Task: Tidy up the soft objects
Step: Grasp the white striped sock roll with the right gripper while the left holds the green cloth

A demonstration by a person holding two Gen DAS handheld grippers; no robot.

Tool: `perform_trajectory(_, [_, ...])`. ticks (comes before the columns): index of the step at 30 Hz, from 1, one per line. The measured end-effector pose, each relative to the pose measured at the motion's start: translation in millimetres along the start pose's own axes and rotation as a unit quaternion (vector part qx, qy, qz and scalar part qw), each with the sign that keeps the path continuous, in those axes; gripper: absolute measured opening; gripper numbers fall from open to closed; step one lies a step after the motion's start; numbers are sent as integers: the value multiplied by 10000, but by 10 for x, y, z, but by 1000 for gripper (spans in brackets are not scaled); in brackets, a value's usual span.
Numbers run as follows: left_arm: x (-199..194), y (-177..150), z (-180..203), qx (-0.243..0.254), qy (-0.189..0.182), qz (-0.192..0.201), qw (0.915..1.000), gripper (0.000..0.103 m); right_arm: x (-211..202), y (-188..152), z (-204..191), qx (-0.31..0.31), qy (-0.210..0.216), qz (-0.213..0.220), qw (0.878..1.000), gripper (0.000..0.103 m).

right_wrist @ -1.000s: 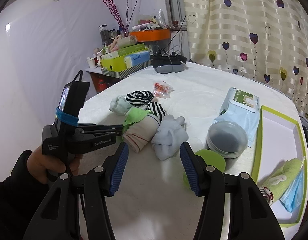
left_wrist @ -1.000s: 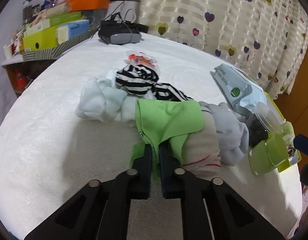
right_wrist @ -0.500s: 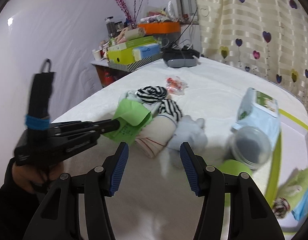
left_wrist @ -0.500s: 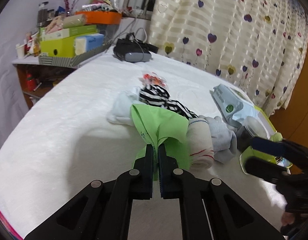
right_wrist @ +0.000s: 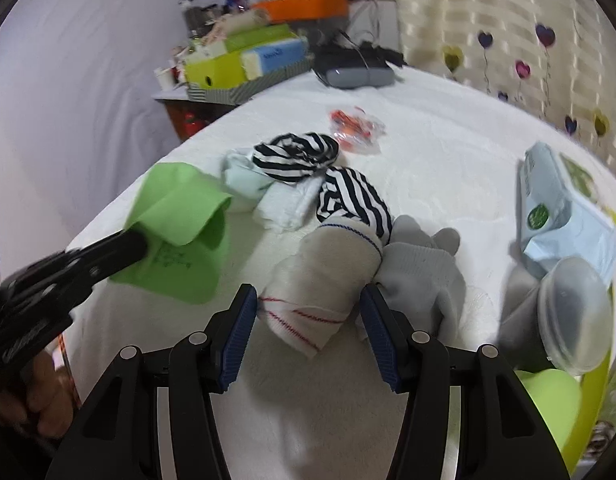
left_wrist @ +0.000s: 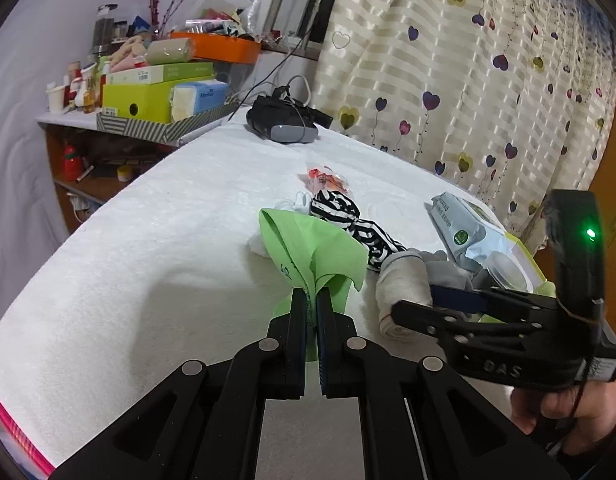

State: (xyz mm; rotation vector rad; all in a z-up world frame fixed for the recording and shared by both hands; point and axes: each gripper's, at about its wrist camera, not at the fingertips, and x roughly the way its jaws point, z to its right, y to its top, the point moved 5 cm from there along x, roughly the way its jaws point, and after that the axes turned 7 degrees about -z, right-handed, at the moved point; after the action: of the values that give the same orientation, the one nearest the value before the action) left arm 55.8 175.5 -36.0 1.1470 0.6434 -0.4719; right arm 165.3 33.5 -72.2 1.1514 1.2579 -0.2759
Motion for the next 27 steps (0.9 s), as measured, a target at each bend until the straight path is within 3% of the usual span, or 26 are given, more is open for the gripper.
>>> perform_trajectory(9, [-37,-17,-1,19,-69,39,10000,5,12,105,14,592,49,-28,9982,55])
perform_trajectory(14, [-32,-19,-6,10,-62,15,10000,5,55,145,29,771,-145,-144,9968,55])
perform_trajectory(19, [-45,-19,9,50,103,-17,9999,5,159,133,91,697,-285,-217,9969,55])
perform_trajectory(21, [-53,-14,13,71,106,-12,9999,5,147,122,82,582,-392,-173,9974,49])
perform_trajectory(27, [-56,-9,79,117,177,-30,9998,5,40,35,40,310,-358,-8,9989,47])
